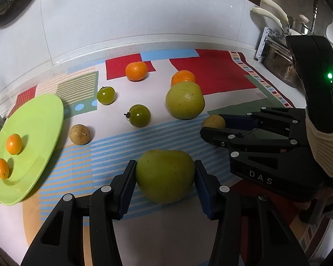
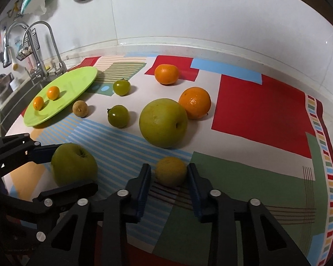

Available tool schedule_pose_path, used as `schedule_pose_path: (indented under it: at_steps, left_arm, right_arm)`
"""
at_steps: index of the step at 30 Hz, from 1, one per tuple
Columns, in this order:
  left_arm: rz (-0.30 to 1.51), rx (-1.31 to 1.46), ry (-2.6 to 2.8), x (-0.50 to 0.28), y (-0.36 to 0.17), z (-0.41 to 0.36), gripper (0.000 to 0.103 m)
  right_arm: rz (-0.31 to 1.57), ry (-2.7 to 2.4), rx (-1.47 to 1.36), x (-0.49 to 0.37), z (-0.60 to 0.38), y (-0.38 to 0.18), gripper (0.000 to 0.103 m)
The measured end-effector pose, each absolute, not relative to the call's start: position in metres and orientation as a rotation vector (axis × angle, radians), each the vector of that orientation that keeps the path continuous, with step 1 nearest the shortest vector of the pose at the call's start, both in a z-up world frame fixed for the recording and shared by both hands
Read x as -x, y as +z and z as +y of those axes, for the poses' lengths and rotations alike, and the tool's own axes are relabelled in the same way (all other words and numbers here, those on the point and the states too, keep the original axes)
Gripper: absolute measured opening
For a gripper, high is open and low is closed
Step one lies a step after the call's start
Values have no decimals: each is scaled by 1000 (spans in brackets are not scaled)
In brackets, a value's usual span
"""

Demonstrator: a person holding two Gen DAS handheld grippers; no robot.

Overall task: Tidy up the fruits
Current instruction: 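Grasp the large green apple with the left tool while the right tool grasps a small brown fruit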

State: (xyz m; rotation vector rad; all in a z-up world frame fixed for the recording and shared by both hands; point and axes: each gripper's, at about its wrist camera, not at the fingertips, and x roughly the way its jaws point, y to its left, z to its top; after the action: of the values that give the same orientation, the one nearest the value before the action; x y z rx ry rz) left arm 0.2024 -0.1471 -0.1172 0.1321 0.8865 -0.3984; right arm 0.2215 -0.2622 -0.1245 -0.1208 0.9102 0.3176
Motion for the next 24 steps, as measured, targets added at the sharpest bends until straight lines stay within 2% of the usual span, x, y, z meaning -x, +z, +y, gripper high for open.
schedule_pose_path:
  at_steps: [24]
  left_arm:
    - [773,-101,-315,-171,-71,-108,50]
  right_arm:
    - [795,280,62,-176,-247,-69,30]
